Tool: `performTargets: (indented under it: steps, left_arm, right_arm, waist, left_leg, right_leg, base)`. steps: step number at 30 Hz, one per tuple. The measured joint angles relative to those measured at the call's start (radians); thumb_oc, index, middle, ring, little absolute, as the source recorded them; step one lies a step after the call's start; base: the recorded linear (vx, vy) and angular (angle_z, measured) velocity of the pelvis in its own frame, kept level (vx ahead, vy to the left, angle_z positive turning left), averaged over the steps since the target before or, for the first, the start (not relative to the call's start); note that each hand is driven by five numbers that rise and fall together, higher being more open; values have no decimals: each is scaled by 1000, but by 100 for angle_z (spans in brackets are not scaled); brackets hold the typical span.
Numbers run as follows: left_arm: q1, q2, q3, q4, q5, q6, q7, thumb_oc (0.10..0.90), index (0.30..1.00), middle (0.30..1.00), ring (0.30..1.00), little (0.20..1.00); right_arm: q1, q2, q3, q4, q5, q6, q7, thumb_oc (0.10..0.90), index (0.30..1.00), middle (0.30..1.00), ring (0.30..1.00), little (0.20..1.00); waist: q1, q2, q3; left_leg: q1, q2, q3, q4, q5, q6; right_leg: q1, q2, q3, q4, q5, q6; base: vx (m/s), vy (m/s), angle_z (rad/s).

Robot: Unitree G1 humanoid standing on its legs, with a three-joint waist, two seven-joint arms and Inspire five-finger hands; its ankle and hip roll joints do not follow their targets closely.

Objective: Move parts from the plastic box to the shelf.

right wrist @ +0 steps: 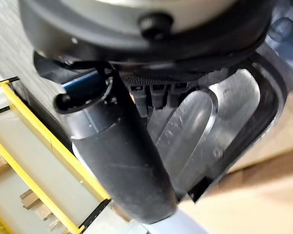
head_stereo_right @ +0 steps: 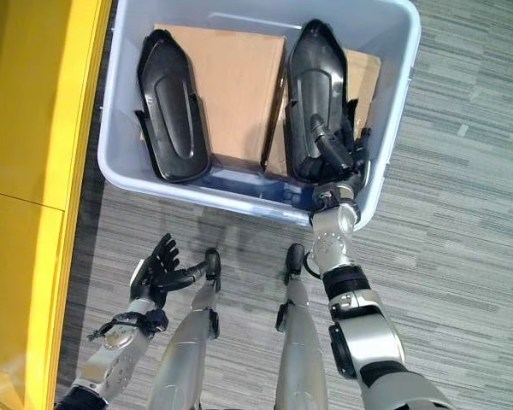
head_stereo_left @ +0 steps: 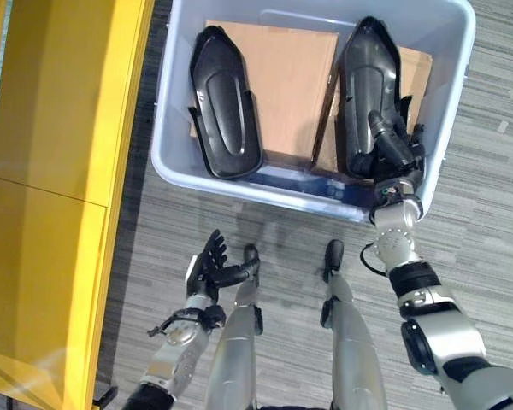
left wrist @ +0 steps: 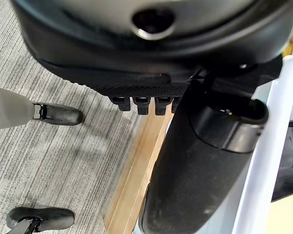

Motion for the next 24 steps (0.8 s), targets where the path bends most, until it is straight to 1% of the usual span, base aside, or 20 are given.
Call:
performTargets:
  steps: [1,3,5,8,10,13,14,15,16,18,19,24]
  left_arm:
    - [-2,0,0,-1,0,0,0,900,1000,1000,1000,1000]
    - [-2,0,1,-2,0,0,0,900,1000,1000,1000,1000]
    - [-6,0,1,-5,0,0,0,900,1000,1000,1000,1000]
    - [-6,0,2,-7,-1,0,0,900,1000,1000,1000,1000]
    - [-4,0,3,-7,-1,0,0,900,1000,1000,1000,1000]
    - [-5,0,5,-9,-1,0,0,900,1000,1000,1000,1000]
    - [-5,0,5,-9,-1,0,0,900,1000,1000,1000,1000]
    - [-4,0,7,-13,0,-1,0,900,1000,1000,1000,1000]
    - [3,-1,14,-21,1,-1,1,900,1000,1000,1000,1000]
    - [8,0,22,-26,3,-1,0,900,1000,1000,1000,1000]
    - [14,0,31,-29,3,-2,0,900,1000,1000,1000,1000]
    - [24,1,41,-51,12,-8,0,900,1000,1000,1000,1000]
  right_arm:
    - [6,2,19,-18,1,2,-3,900,1000,1000,1000,1000]
    - [41,-1,56,-113,0,9,-1,900,1000,1000,1000,1000]
    - [42,3,85,-143,0,22,4,900,1000,1000,1000,1000]
    - [55,-11,108,-187,8,24,1,900,1000,1000,1000,1000]
    - [108,-34,125,-282,8,23,7,900,1000,1000,1000,1000]
    - [177,-56,150,-380,4,23,36,900,1000,1000,1000,1000]
    - [198,-62,159,-400,-15,25,46,900,1000,1000,1000,1000]
    - [240,-70,160,-457,-46,28,46,900,1000,1000,1000,1000]
    - [321,-101,158,-557,-158,28,46,900,1000,1000,1000,1000]
    - [377,-142,145,-624,-334,35,40,900,1000,1000,1000,1000]
    - [391,-157,133,-641,-416,35,39,900,1000,1000,1000,1000]
    - [403,-208,71,-671,-667,54,-23,900,1000,1000,1000,1000]
  waist:
    - [0,0,0]
    - [0,0,0]
    - [4,0,0]
    - [7,0,0]
    - [6,0,1]
    - [2,0,1]
    - [0,0,1]
    - [2,-1,1]
    - [3,-2,2]
    - [1,-2,2]
    - [-3,-2,2]
    - [-6,-4,3]
  left_leg:
    - [0,0,0,0,-1,-1]
    - [0,0,0,0,0,-1]
    - [0,0,0,-1,-1,-1]
    - [0,-2,1,-1,-1,0]
    - [0,-1,1,-1,-1,0]
    - [0,-1,1,-1,-1,0]
    - [0,-1,1,-1,-1,0]
    - [0,-1,1,-1,-1,0]
    - [0,0,0,-3,-2,1]
    - [0,-2,0,-7,-7,8]
    - [0,-3,0,-9,-7,8]
    - [2,-1,1,-13,-7,8]
  right_leg:
    - [0,0,-1,0,-2,1]
    - [0,0,-1,0,-2,1]
    - [0,-1,-2,0,-3,2]
    - [1,-2,-3,0,-3,2]
    - [1,-2,-3,0,-3,2]
    - [1,-1,-3,0,-4,3]
    - [1,-1,-2,0,-4,3]
    - [1,-1,-2,0,-7,5]
    - [1,-2,-2,0,-9,4]
    - [1,-3,-3,-1,-12,8]
    - [1,-4,-2,-1,-12,8]
    - [1,-1,-1,-3,-14,10]
  base:
    - [0,0,0]
    - [0,0,0]
    - [0,0,0]
    - [7,7,1]
    - [0,0,0]
    - [0,0,0]
    - [0,0,0]
    - [0,0,0]
    - [0,0,0]
    - [-1,2,2]
    - [0,0,0]
    - [0,0,0]
